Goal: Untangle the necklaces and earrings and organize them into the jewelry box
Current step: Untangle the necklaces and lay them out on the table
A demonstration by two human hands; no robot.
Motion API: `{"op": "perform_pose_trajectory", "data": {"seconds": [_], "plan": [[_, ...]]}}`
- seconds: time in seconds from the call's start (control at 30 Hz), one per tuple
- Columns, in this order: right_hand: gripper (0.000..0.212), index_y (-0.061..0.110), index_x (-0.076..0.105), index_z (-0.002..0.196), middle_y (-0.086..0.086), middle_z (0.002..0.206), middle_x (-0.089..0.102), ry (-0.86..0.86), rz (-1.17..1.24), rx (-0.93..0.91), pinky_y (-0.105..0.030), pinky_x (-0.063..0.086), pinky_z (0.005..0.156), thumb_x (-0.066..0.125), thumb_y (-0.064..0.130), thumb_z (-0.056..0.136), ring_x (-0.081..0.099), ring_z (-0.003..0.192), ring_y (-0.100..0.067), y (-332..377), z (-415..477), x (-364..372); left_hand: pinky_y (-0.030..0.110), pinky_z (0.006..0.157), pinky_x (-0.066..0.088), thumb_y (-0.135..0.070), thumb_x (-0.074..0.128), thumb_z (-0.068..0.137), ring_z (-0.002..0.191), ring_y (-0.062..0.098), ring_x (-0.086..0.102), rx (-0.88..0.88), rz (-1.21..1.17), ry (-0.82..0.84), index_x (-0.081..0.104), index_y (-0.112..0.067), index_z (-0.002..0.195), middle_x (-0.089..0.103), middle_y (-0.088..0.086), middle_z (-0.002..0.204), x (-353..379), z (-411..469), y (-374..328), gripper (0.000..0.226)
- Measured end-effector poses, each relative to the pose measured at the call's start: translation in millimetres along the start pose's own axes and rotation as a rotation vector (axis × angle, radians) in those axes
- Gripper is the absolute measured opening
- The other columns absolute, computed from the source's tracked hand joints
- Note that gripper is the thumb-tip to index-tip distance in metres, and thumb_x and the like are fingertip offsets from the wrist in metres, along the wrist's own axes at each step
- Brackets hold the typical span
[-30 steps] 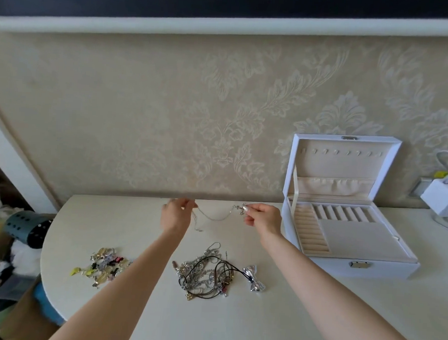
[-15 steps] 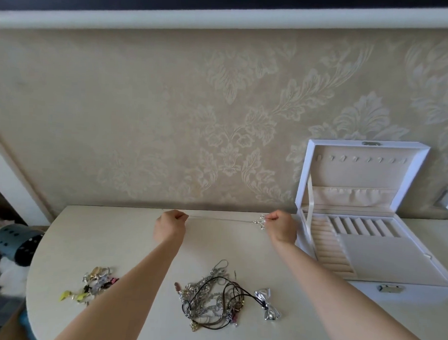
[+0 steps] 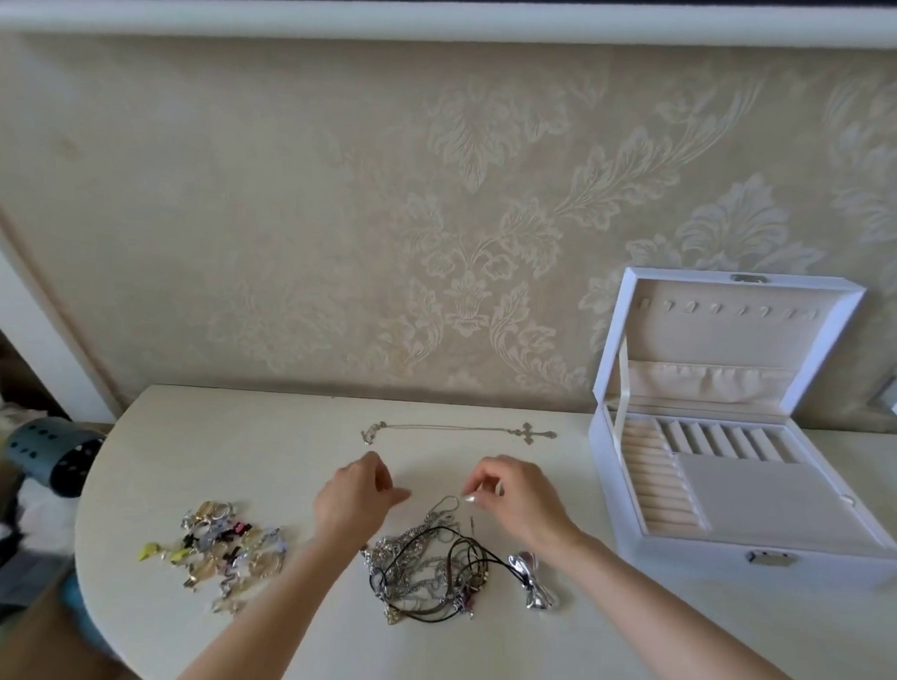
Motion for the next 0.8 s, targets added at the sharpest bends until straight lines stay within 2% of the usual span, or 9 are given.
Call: {"op": "perform_pose_trajectory", "data": {"seconds": [0.1,0.17,0.23,0.37,0.5,0.57,0.67,0.77,0.8], "plan": [[0.011,0.026,0.064,0.087,0.013,0.076,0.052,0.086,-0.026,-0.028,-0.024,0.041,0.068,0.063,0.016,0.083,0.047,0.067,-0.003,9,-22,12,0.023,0.061,0.042,-0.042,0.072,0.077,0.077,0.011,0.058,0.035,0.024,0.126,0.049,-0.026,0.081,0.059,-0.009,0.084,5,-23,9,0.028],[0.019,0.027,0.059,0.099,0.013,0.081,0.050,0.135,-0.109,-0.041,-0.020,0.037,0.064,0.063,0.018,0.083,0.048,0.071,-0.006,8,-32,18,0.023,0.066,0.045,-0.037,0.074,0.075,0.081,0.009,0.057,0.070,0.031,0.196,0.048,-0.030,0.077,0.059,-0.010,0.086,8,-34,12,0.026],[0.025,0.028,0.055,0.106,0.012,0.086,0.050,0.151,-0.171,-0.035,-0.021,0.034,0.064,0.061,0.017,0.084,0.049,0.077,-0.009,4,-38,18,0.022,0.069,0.044,-0.029,0.075,0.073,0.084,0.010,0.056,0.101,0.048,0.224,0.045,-0.033,0.073,0.059,-0.008,0.090,10,-42,11,0.031],[0.021,0.028,0.061,0.095,0.010,0.091,0.053,0.136,-0.207,-0.001,-0.023,0.039,0.071,0.057,0.010,0.085,0.054,0.083,-0.010,-7,-47,10,0.010,0.057,0.032,-0.021,0.076,0.071,0.082,0.009,0.053,0.175,0.092,0.215,0.042,-0.035,0.070,0.052,-0.009,0.089,9,-51,6,0.037],[0.023,0.024,0.063,0.090,0.008,0.093,0.051,0.115,-0.247,0.021,-0.023,0.040,0.070,0.053,0.005,0.083,0.056,0.086,-0.014,-12,-51,2,0.010,0.053,0.031,-0.019,0.075,0.073,0.077,0.010,0.053,0.176,0.077,0.204,0.046,-0.031,0.061,0.051,-0.010,0.079,6,-52,3,0.034],[0.027,0.025,0.062,0.093,0.010,0.094,0.048,0.096,-0.253,-0.018,-0.022,0.040,0.069,0.051,0.003,0.082,0.055,0.087,-0.010,-4,-50,0,0.012,0.054,0.033,-0.023,0.073,0.077,0.074,0.010,0.051,0.148,0.022,0.180,0.047,-0.028,0.062,0.050,-0.010,0.075,2,-53,0,0.031],[0.021,0.027,0.063,0.088,0.011,0.092,0.053,0.065,-0.122,-0.093,-0.019,0.038,0.066,0.054,0.008,0.084,0.049,0.073,-0.001,19,-48,3,0.018,0.058,0.040,-0.025,0.070,0.081,0.068,0.010,0.055,0.137,-0.105,0.132,0.048,-0.025,0.066,0.055,-0.009,0.073,-4,-53,-6,0.027],[0.015,0.025,0.064,0.083,0.010,0.088,0.064,0.082,0.172,-0.065,-0.022,0.046,0.068,0.062,0.011,0.080,0.049,0.065,-0.001,39,-45,10,0.009,0.050,0.040,-0.016,0.068,0.084,0.060,0.006,0.056,0.125,-0.328,0.133,0.051,-0.020,0.068,0.060,-0.006,0.068,-10,-55,-13,0.024],[0.016,0.022,0.063,0.086,0.009,0.088,0.066,0.112,0.284,-0.034,-0.019,0.047,0.066,0.064,0.008,0.078,0.051,0.064,0.001,44,-45,13,0.008,0.050,0.039,-0.014,0.067,0.084,0.058,0.004,0.055,0.123,-0.383,0.127,0.051,-0.019,0.067,0.060,-0.005,0.066,-12,-55,-15,0.024]]}}
Point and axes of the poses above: each hand's wrist, its own z-axis towards the middle knuckle, its own x-axis out of the palm, y = z × x, the point moved 6 cm from there along z, towards the middle knuckle
